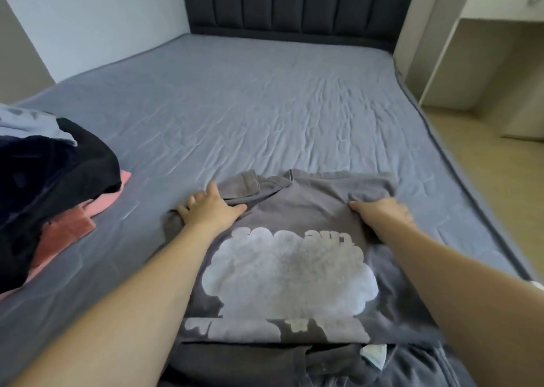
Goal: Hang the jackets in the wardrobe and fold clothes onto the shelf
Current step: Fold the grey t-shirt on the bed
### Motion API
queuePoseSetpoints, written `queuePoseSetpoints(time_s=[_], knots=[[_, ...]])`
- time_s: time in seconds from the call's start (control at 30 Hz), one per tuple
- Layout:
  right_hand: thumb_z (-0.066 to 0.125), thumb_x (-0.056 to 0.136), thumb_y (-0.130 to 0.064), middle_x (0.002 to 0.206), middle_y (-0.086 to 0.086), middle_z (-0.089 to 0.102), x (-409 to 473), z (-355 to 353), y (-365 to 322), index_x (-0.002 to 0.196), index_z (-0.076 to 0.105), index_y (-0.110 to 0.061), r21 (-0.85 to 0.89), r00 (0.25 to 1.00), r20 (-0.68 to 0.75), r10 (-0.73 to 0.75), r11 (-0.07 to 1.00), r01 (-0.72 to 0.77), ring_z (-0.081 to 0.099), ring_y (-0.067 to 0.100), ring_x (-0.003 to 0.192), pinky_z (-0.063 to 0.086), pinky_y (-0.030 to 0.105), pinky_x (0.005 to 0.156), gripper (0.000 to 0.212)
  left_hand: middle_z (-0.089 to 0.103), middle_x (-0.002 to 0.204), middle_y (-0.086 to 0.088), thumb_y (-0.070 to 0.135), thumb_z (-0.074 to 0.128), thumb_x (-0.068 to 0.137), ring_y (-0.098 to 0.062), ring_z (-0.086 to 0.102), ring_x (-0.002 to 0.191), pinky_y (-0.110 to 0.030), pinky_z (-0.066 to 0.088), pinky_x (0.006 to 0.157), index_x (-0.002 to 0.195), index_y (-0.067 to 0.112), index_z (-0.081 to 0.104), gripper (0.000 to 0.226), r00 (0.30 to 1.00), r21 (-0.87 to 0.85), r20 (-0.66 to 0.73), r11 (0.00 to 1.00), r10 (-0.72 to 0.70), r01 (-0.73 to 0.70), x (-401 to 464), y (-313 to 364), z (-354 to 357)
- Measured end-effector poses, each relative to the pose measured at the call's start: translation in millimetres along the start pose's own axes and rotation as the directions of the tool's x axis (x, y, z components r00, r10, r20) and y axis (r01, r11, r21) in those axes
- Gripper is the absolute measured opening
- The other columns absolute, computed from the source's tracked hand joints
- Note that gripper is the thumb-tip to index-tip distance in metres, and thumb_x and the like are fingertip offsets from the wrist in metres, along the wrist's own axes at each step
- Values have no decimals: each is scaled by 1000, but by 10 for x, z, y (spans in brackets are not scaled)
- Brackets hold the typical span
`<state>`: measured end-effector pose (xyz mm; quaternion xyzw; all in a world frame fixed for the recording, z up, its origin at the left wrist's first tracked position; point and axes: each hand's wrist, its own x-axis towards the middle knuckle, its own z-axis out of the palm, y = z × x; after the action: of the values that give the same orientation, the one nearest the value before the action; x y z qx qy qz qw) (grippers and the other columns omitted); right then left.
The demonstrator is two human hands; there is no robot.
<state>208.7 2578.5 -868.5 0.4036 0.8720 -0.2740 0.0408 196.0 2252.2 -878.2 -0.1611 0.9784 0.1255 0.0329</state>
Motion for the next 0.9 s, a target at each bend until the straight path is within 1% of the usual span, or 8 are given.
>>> queuePoseSetpoints(time_s=[0.13, 0.23, 0.3, 0.4, 0.5, 0.57, 0.73, 0.9], knots=[[51, 91, -29, 126, 19, 58, 144, 150, -23, 142, 33, -9, 49, 951, -58, -305, 950, 308, 56, 38, 113, 43, 42, 92, 58, 64, 119, -11, 54, 43, 95, -35, 50, 115, -44, 31, 96, 109, 20, 52, 37, 971, 99, -220, 993, 91, -70, 24, 56, 275], [42, 94, -23, 112, 16, 64, 357, -36, -428, 118, 53, -17, -23, 821, -260, -509, 853, 522, 60, 37, 98, 45, 39, 76, 26, 69, 105, -18, 41, 42, 99, -37, 59, 105, -43, 33, 92, 102, 16, 53, 28, 915, 31, -377, 989, 145, -144, 394, 247, -11], [41, 96, -23, 106, 15, 64, 565, -266, -912, 110, 53, -21, -20, 736, -366, -570, 795, 606, 59, 37, 94, 43, 38, 71, 19, 66, 107, -23, 39, 43, 100, -41, 57, 108, -45, 33, 94, 107, 10, 53, 32, 854, -78, -516, 989, 65, -122, 802, 453, -338], [36, 98, -25, 113, 17, 60, 888, -513, -1623, 114, 51, -18, 11, 677, -493, -546, 775, 632, 55, 38, 101, 40, 41, 76, 22, 48, 133, -22, 42, 43, 98, -39, 39, 128, -53, 25, 106, 125, 9, 45, 43, 847, -225, -525, 973, -83, -43, 1428, 803, -764], [30, 99, -48, 152, 18, 26, 1110, -326, -1930, 148, 26, -16, 12, 821, -399, -409, 893, 450, 25, 38, 138, 18, 52, 110, 59, 16, 157, -15, 57, 27, 94, -32, 11, 146, -65, -4, 112, 148, 21, 21, 65, 949, -196, -307, 980, -76, 15, 1731, 970, -593], [26, 97, -56, 160, 15, 5, 1189, 123, -1719, 155, 7, -13, -69, 870, -286, -402, 914, 400, 5, 34, 147, -2, 54, 116, 74, -2, 164, -4, 66, 15, 90, -27, -7, 150, -65, -16, 109, 155, 31, 8, 73, 985, -51, -168, 998, 39, -48, 1672, 840, -43], [16, 95, -54, 157, 14, 23, 1401, 872, -1141, 152, 24, -14, -300, 763, -235, -602, 792, 532, 17, 31, 145, -1, 55, 118, 70, 16, 163, -2, 61, 11, 89, -24, 5, 150, -59, -11, 115, 153, 32, 22, 71, 955, 89, -257, 987, 151, -132, 1633, 573, 617], [7, 89, -68, 163, 9, 3, 1298, 844, -948, 155, 8, -20, -344, 778, -2, -628, 731, 589, 0, 26, 149, -8, 48, 119, 82, 0, 165, -1, 61, 4, 92, -23, -6, 151, -52, -13, 117, 156, 30, 6, 71, 982, 145, -118, 981, 147, -130, 1536, 521, 608]])
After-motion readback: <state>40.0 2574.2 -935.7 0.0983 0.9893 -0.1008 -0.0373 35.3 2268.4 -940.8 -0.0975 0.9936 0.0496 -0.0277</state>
